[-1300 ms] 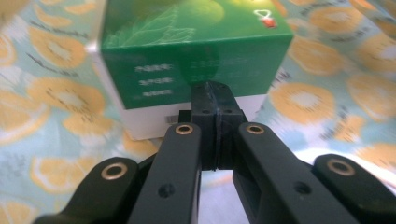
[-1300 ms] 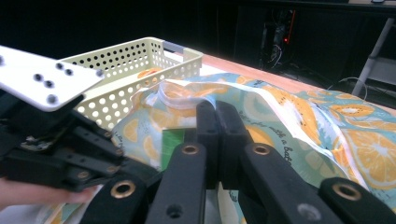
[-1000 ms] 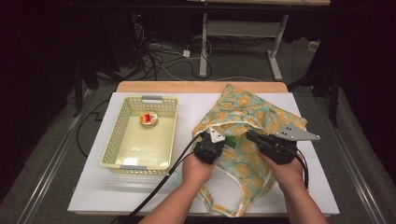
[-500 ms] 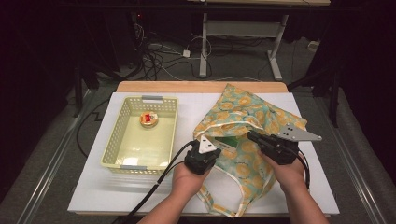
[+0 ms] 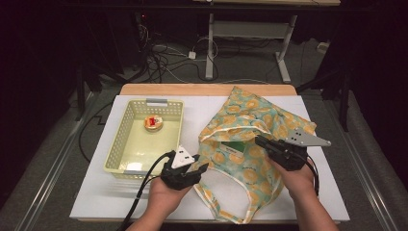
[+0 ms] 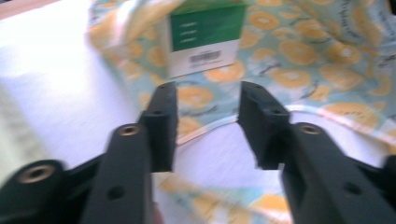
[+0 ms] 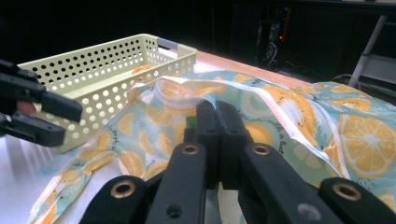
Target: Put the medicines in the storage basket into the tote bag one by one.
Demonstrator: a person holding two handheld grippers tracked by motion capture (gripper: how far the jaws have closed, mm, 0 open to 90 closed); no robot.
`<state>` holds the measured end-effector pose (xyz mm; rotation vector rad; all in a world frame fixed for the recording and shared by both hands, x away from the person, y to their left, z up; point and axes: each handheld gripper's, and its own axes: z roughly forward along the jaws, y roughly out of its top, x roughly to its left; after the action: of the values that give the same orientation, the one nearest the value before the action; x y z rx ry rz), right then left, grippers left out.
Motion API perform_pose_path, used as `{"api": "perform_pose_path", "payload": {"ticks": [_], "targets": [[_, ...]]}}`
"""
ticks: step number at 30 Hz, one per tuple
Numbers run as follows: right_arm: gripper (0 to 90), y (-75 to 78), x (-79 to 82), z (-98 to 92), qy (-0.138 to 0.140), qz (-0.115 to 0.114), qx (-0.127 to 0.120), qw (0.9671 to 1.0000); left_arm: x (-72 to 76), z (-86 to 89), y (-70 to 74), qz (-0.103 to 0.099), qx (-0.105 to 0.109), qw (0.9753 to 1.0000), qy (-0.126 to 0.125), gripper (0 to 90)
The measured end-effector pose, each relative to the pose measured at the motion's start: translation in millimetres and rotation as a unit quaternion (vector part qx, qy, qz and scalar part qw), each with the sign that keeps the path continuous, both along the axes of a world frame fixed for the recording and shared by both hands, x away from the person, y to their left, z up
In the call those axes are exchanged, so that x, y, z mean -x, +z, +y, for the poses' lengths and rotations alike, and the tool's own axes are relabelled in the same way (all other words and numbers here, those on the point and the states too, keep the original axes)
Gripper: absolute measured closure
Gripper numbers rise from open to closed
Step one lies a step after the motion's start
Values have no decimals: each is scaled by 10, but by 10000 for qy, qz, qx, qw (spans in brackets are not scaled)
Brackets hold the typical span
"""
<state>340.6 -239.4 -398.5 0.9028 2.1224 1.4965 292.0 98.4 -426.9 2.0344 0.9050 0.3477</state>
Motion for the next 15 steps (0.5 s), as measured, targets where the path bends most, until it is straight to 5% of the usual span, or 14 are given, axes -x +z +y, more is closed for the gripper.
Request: {"api": "perform_pose_path", "payload": {"ticks": [8, 15], "targets": [[900, -11, -10, -7, -15, 11, 9, 10000, -24, 272, 30, 85, 89, 9995, 293, 193], [900, -18, -10, -6, -12, 17, 36, 10000, -30, 422, 31, 48, 165, 9989, 429, 72]]}}
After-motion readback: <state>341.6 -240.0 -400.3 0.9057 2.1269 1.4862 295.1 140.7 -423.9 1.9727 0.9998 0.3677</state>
